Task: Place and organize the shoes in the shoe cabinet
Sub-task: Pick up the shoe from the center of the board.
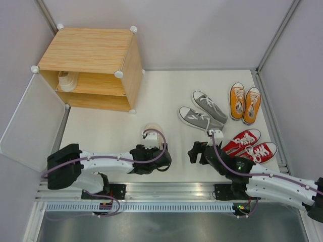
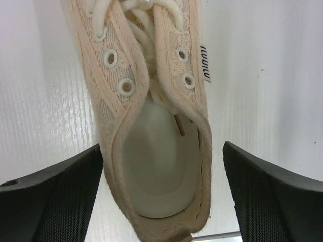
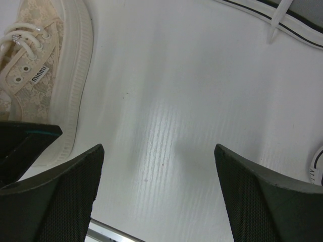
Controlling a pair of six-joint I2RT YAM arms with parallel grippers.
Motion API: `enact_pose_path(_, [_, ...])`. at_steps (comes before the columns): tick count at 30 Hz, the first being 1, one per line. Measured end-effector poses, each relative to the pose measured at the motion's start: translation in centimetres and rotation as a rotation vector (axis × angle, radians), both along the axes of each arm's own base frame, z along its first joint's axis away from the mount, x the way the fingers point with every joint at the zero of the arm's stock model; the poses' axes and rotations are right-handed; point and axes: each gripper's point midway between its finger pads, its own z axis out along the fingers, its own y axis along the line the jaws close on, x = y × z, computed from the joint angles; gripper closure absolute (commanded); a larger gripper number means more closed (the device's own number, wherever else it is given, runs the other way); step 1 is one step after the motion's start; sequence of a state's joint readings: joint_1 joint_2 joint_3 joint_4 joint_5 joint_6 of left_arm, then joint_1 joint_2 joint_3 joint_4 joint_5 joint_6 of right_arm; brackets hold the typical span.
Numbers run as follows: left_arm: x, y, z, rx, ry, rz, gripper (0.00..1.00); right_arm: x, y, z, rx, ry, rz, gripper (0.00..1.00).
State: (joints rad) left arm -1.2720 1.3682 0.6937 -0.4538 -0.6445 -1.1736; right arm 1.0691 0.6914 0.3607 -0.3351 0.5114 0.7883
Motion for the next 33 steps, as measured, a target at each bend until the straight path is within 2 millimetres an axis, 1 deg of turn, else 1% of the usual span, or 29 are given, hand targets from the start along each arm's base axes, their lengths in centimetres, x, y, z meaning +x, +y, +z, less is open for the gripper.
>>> enact_pose_path(4, [0.3,-0.1,-0.7,0.023,-0.006,0.005,0.01,0.1,-0.1,0.0,0.000,0.001,-0.003,0.07])
enact_pose_path(12, [0.7,0.2,-2.3,0.084,-0.020,0.019,0.01,0.1,-0.3,-0.2,-0.001,-0.003,-0.003,0.07])
enact_pose_path(14, [0.9,0.3,-2.4,0.089,-0.030,0.023,0.02,0.0,-0.3,-0.4,-0.002,0.000,-0.002,0.07])
enact_pose_path(16, [1.0,0.2,-2.4,0.090,-0.034,0.025,0.07,0.0,-0.3,-0.5,-0.003,0.002,-0.001,0.07])
enact_pose_path(17, [1.1,0.2,-2.5,0.089,-0.037,0.026,0.10,0.0,-0.4,-0.6,-0.004,0.002,-0.001,0.07])
enact_pose_path(18, [1.1,0.2,-2.6,0.093,-0.040,0.027,0.16,0.0,-0.4,-0.6,-0.004,0.003,0.000,0.07])
enact_pose_path(19, [1.2,0.3,-2.6,0.098,-0.044,0.029,0.20,-0.1,-0.4,-0.6,-0.005,0.003,0.001,0.07])
enact_pose_path(20, [1.3,0.3,-2.7,0.100,-0.048,0.029,0.28,-0.1,-0.4,-0.6,-0.005,0.002,0.002,0.07])
enact_pose_path(22, [1.3,0.3,-2.7,0.101,-0.056,0.026,0.35,-0.1,-0.4,-0.6,-0.006,0.002,0.004,0.07])
enact_pose_path(23, [1.3,0.4,-2.8,0.099,-0.060,0.027,0.45,0.0,-0.4,-0.6,-0.007,0.002,0.003,0.07])
enact_pose_path(26, [1.3,0.4,-2.8,0.096,-0.071,0.027,0.63,0.0,-0.5,-0.6,-0.009,0.002,0.004,0.07])
enact_pose_path(27, [1.3,0.4,-2.8,0.095,-0.073,0.028,0.79,0.0,-0.5,-0.7,-0.009,0.002,0.005,0.07])
enact_pose_path(30, [1.3,0.4,-2.7,0.091,-0.072,0.029,0.98,0.0,-0.4,-0.6,-0.006,0.000,0.006,0.07])
enact_pose_path(33, [1.1,0.6,-2.6,0.090,-0.063,0.029,0.98,0.1,-0.3,-0.6,-0.005,-0.002,0.006,0.07])
